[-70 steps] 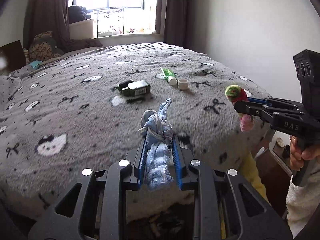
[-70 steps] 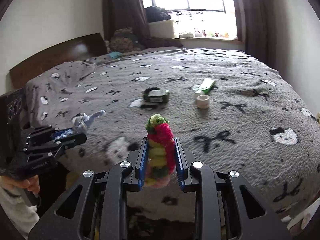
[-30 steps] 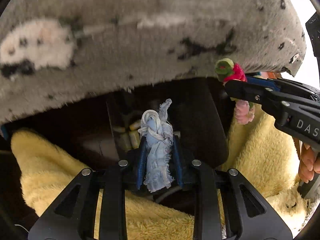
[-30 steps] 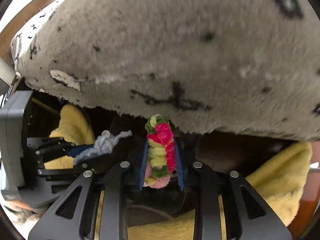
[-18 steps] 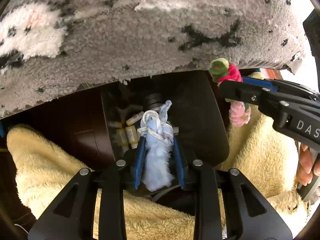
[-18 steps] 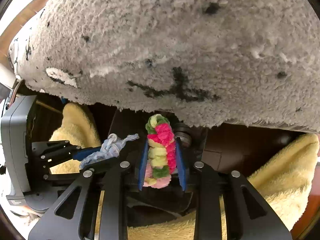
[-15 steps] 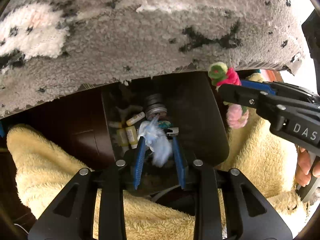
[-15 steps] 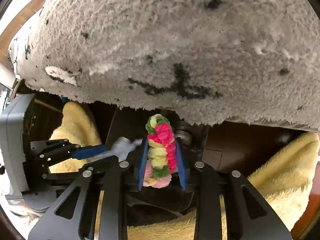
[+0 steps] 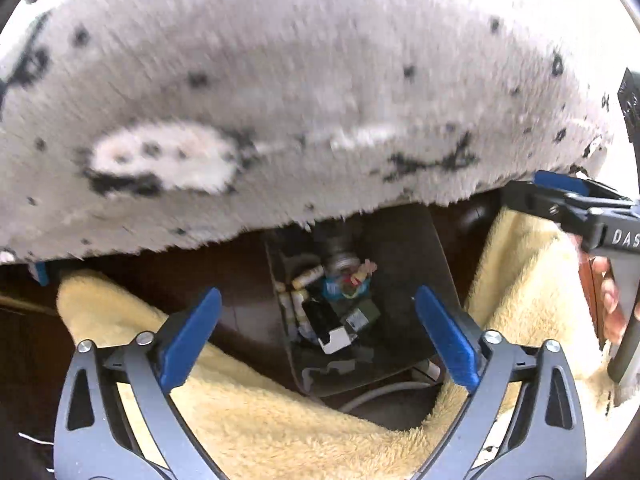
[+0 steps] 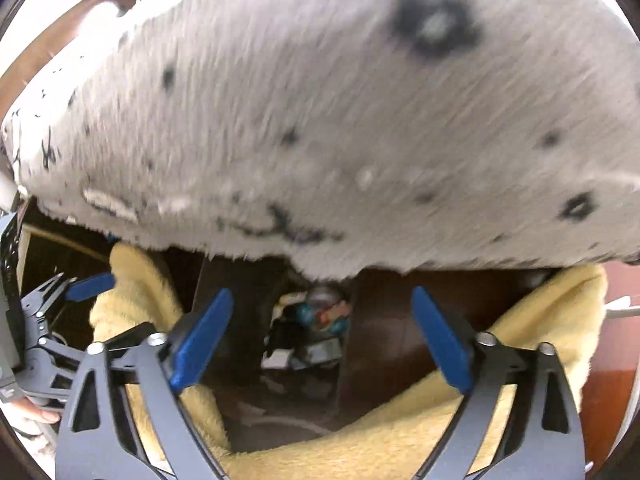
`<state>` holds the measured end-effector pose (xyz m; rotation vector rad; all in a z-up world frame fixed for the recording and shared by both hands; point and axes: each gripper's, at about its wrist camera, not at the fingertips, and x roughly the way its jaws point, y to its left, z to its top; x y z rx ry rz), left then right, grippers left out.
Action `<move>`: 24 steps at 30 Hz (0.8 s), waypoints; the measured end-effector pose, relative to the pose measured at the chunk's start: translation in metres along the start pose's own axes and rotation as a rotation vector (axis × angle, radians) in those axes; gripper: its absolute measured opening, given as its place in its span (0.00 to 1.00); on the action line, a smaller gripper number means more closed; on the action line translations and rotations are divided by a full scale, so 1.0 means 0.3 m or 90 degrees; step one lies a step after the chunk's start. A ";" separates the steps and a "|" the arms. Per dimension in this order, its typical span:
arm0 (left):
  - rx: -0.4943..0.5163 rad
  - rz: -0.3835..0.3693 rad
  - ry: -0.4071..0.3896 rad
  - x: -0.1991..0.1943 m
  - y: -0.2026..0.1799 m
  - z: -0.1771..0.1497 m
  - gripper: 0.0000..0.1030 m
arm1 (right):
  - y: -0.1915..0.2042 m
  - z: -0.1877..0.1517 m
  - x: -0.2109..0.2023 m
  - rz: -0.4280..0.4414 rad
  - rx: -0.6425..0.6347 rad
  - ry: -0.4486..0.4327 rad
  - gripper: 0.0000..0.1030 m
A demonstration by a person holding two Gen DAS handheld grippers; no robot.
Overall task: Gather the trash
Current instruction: 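Lower the cloth and toy below the bed edge and open both tools over the bin, then grasp the green bottle with the left tool while the right tool grasps the white ring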
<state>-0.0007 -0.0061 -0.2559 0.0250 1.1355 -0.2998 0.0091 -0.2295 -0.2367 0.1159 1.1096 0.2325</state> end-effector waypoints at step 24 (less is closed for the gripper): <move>0.047 0.102 -0.261 -0.421 0.029 0.451 0.92 | -0.134 0.432 -0.373 -0.081 -0.015 -0.233 0.95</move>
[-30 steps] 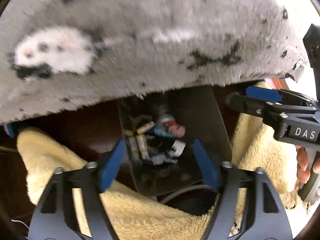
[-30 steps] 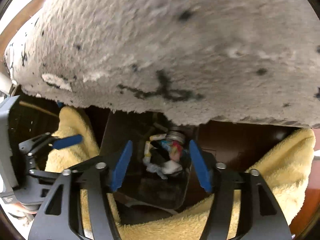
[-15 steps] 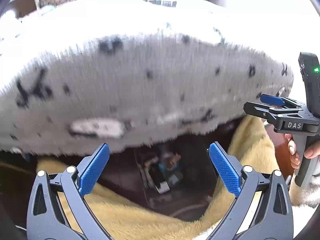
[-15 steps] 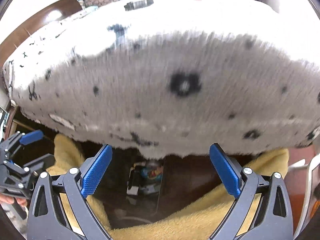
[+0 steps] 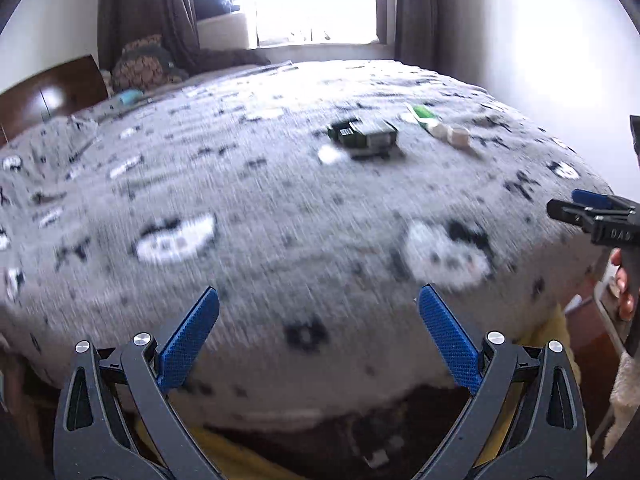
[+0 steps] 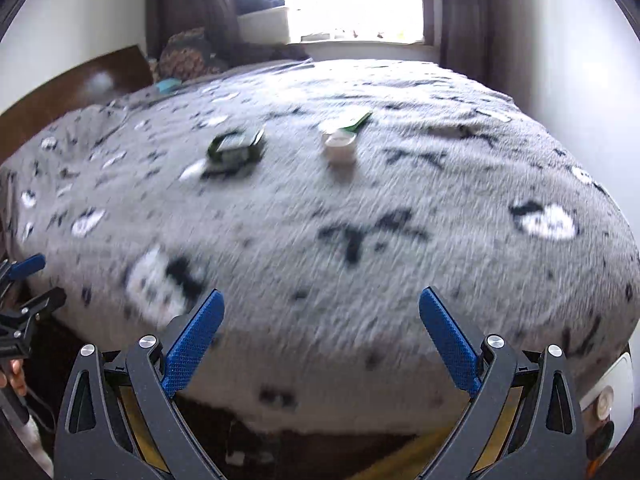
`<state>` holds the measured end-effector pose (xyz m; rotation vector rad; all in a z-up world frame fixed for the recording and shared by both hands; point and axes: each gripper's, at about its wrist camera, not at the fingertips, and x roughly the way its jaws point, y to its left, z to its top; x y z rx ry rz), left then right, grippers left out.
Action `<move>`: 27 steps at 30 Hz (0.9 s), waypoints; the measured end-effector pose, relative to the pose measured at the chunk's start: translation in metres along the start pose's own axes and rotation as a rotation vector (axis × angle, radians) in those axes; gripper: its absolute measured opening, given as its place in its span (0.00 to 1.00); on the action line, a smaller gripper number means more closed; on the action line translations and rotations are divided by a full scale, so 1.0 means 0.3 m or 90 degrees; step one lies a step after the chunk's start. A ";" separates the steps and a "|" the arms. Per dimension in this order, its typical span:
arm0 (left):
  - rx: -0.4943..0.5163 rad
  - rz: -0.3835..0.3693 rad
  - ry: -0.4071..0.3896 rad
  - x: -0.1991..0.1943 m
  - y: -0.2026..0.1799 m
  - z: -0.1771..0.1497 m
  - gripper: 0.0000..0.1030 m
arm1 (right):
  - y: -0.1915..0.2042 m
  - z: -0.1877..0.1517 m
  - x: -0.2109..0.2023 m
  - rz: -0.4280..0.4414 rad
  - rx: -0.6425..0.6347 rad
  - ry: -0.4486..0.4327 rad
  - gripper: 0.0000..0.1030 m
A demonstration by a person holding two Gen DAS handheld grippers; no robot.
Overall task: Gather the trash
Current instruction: 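Grasp the green bottle with the left tool while the right tool grasps the white ring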
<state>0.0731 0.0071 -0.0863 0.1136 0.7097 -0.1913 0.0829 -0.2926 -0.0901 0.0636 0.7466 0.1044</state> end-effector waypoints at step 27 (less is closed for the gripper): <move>-0.019 -0.015 0.080 0.463 -0.138 0.376 0.92 | -0.055 0.370 0.506 -0.025 -0.005 0.048 0.32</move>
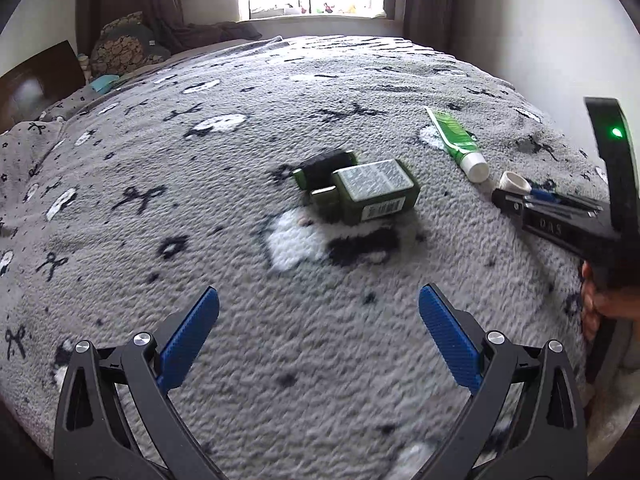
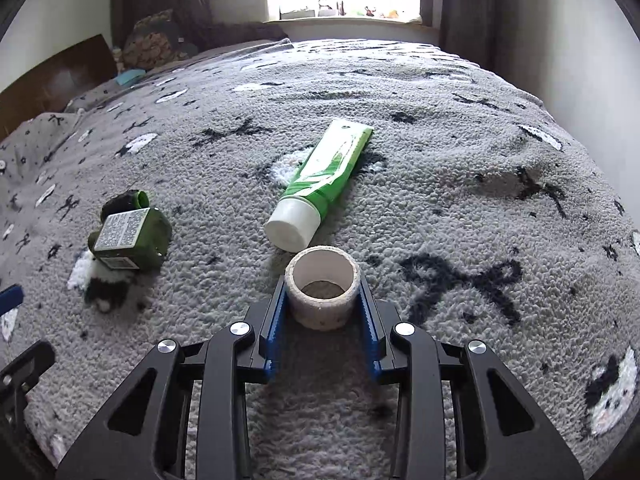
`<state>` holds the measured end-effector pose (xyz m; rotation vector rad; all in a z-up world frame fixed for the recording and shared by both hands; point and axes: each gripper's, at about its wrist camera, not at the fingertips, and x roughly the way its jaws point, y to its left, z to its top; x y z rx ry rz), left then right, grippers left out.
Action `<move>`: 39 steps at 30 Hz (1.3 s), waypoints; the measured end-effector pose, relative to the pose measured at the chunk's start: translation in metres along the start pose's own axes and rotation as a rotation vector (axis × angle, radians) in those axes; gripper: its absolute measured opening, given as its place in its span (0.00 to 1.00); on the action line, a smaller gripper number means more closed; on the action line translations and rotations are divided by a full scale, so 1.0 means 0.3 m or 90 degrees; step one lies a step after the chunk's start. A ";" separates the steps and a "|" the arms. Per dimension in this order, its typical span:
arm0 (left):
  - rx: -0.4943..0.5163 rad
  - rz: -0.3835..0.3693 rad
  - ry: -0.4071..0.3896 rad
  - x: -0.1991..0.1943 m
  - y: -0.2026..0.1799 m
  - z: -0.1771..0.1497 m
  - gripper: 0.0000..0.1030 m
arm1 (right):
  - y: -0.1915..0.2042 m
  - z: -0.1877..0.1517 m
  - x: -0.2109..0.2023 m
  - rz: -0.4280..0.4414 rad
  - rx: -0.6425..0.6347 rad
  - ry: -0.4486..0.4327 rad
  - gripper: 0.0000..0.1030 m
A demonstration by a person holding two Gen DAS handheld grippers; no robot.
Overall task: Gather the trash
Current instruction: 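Grasp the green bottle with the left tool while the right tool grasps the white ring, then lower the bottle and ring below the bed edge and open both tools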
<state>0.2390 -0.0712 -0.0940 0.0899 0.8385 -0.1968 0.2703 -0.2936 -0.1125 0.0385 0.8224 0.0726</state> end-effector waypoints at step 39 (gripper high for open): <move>-0.026 -0.067 0.013 -0.017 0.007 0.011 0.79 | 0.050 -0.256 -0.357 0.075 -0.068 -0.063 0.32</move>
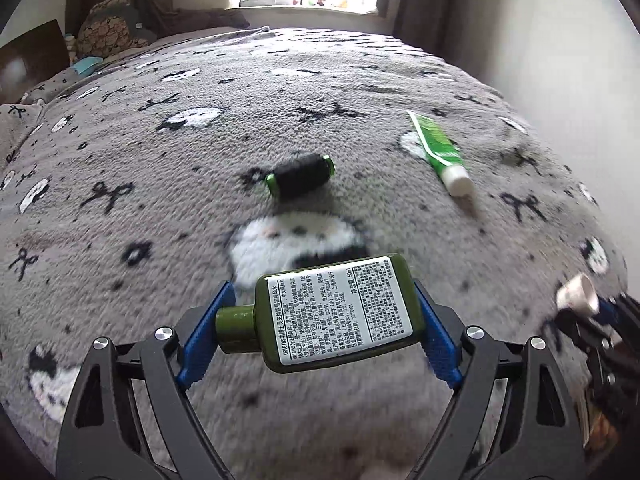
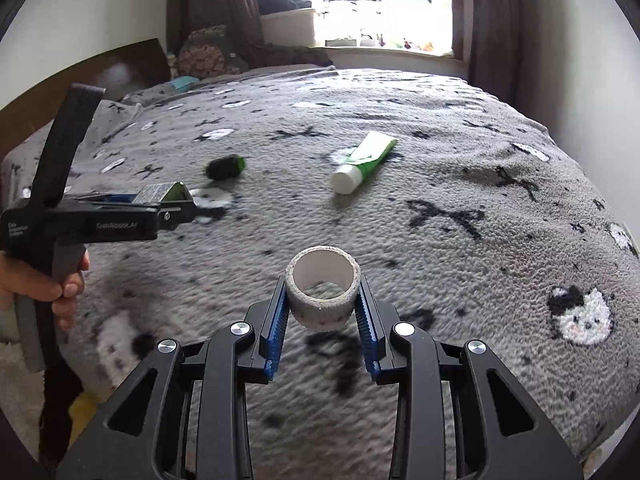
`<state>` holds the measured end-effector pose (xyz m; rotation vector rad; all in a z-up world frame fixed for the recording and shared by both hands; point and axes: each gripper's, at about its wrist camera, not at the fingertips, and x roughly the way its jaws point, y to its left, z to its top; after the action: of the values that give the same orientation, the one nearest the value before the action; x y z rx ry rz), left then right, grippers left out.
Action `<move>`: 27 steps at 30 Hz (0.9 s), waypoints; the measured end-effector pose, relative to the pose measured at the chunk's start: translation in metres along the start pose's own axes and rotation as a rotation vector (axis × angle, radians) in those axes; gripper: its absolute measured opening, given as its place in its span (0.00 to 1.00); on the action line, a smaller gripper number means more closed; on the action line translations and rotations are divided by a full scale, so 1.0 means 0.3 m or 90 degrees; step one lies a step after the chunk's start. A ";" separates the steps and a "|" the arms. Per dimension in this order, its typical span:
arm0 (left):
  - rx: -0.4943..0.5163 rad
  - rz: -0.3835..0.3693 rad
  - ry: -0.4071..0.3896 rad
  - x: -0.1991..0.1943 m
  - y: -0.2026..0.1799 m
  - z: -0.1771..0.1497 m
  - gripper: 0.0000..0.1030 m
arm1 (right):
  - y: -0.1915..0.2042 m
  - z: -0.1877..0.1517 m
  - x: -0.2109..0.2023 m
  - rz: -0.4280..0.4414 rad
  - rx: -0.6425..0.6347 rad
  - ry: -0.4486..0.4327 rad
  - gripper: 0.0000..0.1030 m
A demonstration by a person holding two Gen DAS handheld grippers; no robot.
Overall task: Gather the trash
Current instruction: 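Lower the bottle and ring below the bed edge and open both tools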
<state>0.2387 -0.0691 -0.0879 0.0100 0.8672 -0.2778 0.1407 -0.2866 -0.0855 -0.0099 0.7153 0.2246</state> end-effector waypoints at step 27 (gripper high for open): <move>0.020 -0.009 0.005 -0.298 0.048 -0.778 0.79 | 0.329 -0.476 -0.125 0.133 0.026 0.099 0.32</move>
<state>0.0121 -0.0058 -0.1735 0.0349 0.8711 -0.3044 0.0002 -0.2102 -0.1623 0.0878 0.8763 0.4115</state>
